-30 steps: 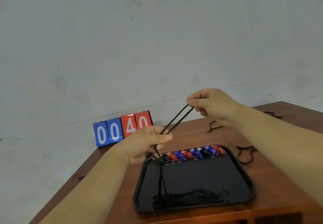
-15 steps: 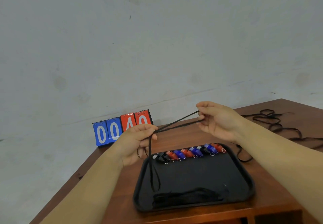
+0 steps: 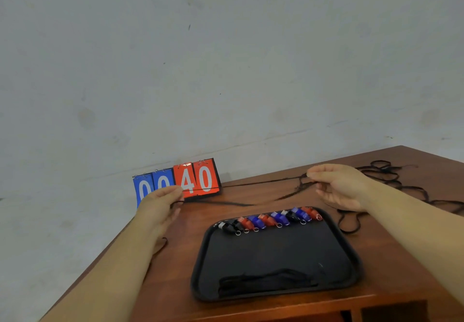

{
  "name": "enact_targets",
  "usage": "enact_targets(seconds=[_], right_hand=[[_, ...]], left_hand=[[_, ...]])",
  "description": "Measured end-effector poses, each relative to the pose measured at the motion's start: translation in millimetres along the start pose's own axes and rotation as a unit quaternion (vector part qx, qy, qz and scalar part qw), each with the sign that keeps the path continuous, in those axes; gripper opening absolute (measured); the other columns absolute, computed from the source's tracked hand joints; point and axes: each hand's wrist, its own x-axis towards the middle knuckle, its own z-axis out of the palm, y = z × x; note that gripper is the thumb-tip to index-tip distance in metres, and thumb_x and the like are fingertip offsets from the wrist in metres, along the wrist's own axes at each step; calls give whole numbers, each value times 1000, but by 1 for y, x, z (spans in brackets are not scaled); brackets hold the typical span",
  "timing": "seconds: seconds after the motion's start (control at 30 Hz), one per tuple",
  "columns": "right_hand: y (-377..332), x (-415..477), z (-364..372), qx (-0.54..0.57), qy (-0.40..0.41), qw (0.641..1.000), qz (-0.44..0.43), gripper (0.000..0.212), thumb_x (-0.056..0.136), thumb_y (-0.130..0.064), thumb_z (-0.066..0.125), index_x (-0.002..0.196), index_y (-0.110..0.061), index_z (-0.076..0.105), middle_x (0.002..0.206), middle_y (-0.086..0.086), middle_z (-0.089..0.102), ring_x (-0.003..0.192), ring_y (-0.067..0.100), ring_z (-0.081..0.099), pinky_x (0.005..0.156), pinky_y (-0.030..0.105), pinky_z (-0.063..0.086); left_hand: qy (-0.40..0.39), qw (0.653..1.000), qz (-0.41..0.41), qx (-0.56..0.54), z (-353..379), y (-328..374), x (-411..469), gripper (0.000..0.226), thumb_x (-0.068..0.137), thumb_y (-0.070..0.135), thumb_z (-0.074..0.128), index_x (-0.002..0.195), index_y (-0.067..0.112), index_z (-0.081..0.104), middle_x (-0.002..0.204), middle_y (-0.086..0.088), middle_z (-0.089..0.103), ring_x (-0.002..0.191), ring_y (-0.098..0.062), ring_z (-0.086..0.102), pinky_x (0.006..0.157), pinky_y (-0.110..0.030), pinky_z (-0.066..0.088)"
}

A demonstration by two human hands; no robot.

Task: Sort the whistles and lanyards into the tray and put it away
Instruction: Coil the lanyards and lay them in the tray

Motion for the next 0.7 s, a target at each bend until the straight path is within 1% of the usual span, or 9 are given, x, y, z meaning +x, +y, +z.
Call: enact_targets(seconds=[0.03,0.1,0.23,0.3,0.37,0.5,0.6,0.67,0.7], right_hand=[[2,1,-4,-8,17,1000,-1,9,95,-5,68,101,-9,72,85,3,65,75,13,58,73,28,53],[6,3,-10,-32,39,999,-5,11,94,-6,69,104,-10,73,89,3,66,80,14,60,75,28,54],[10,5,-9,-51,62,996,-30,13,93,-10,72,106,-9,73,88,4,71,78,12,67,73,27,57],[7,5,-7,-60,71,995,-47,11,94,-10,72,105,-9,73,86,5,74,75,12,71,68,26,57],[4,6,-7,-56,72,995,-50,11,93,-8,72,105,-7,72,91,9,77,77,13,73,66,24,57],[0,6,-14,-55,59,996,-37,16,92,-2,71,108,-2,71,102,16,77,87,18,75,64,23,59],[0,6,-17,-56,54,997,-27,16,93,1,69,109,-1,70,103,16,77,90,20,76,66,23,60],[1,6,-18,-56,52,997,-22,17,93,3,67,109,0,70,103,17,76,91,20,76,66,23,60],[1,6,-18,-58,50,997,-21,17,93,3,66,109,0,70,103,17,76,92,21,76,65,22,61]], left_hand=[[18,1000,5,16,-5,-5,1,15,93,18,75,107,12,74,96,-7,76,89,-16,69,69,-29,52],[43,998,6,47,-12,-14,2,18,90,20,78,104,9,75,98,-10,78,83,-16,69,63,-28,53],[45,996,-24,71,-18,-26,1,19,87,21,81,101,7,76,93,-13,78,72,-16,67,64,-28,54],[23,996,-40,76,-21,-28,0,19,89,20,80,102,8,75,90,-10,77,76,-16,70,65,-28,53],[-14,997,-58,54,-26,-28,-2,16,91,17,77,104,8,74,92,-7,75,81,-17,72,68,-29,53],[-87,991,-71,66,-40,-27,-2,17,91,5,73,108,2,73,86,-13,75,80,-20,71,74,-31,55],[-108,979,-58,164,-48,-27,-1,18,85,-1,78,101,5,78,100,-18,77,94,-28,73,85,-38,59],[-124,951,-20,284,-51,-28,-3,14,83,4,81,93,14,82,97,-9,79,96,-26,74,87,-37,60],[-129,930,4,343,-52,-28,-4,13,84,8,82,90,19,83,92,-2,80,92,-21,74,83,-33,60]])
